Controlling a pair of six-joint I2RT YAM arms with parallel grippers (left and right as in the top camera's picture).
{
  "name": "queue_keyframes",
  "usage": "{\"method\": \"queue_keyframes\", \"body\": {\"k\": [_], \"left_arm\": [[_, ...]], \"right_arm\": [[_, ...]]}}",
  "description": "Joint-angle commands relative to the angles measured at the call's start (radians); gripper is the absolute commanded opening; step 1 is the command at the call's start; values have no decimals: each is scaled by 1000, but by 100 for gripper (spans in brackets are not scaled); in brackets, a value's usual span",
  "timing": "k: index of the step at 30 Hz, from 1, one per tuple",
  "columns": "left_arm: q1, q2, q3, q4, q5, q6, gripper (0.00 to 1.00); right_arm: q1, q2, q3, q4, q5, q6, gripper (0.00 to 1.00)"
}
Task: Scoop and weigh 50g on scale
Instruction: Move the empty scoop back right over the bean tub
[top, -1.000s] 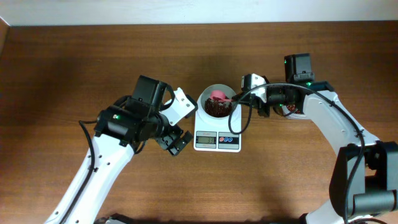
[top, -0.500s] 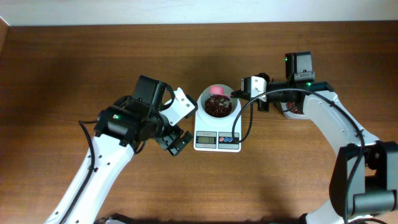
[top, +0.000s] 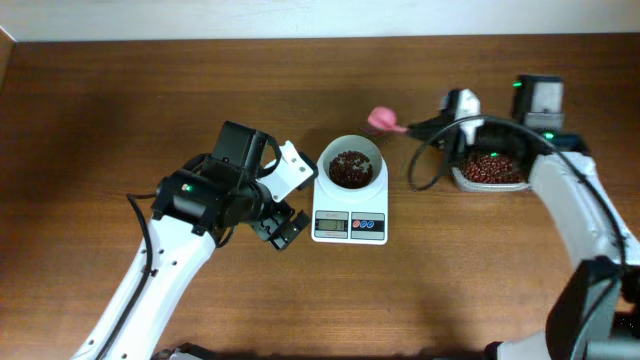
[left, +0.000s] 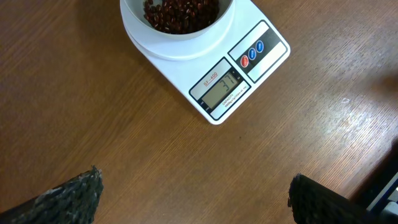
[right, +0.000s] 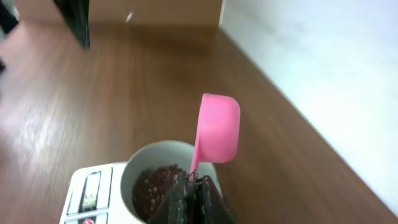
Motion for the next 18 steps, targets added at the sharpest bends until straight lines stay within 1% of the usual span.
{"method": "queue_keyframes", "body": {"k": [1, 7, 9, 11, 13, 15, 16, 18], "left_arm": [[-6, -19, -5, 1, 14, -9, 99], [-6, -19, -5, 1, 14, -9, 99], [-6, -19, -5, 1, 14, -9, 99], [-6, -19, -5, 1, 14, -9, 99], [-5, -19, -5, 1, 14, -9, 99], [-6, -19, -5, 1, 14, -9, 99], [-6, -19, -5, 1, 14, -9, 99], [-6, -19, -5, 1, 14, -9, 99]], "right_arm": [[-55, -27, 18, 1, -126, 177, 4], [-84, -26, 18, -4, -114, 422, 4], [-84, -26, 18, -3, -75, 497, 4], [-84, -26, 18, -5, -10, 561, 4], [-84, -26, 18, -13, 95, 653, 4], [-84, -26, 18, -24, 198, 775, 4], [-84, -26, 18, -32, 238, 805, 4], [-84, -26, 18, -63, 324, 810, 4]]}}
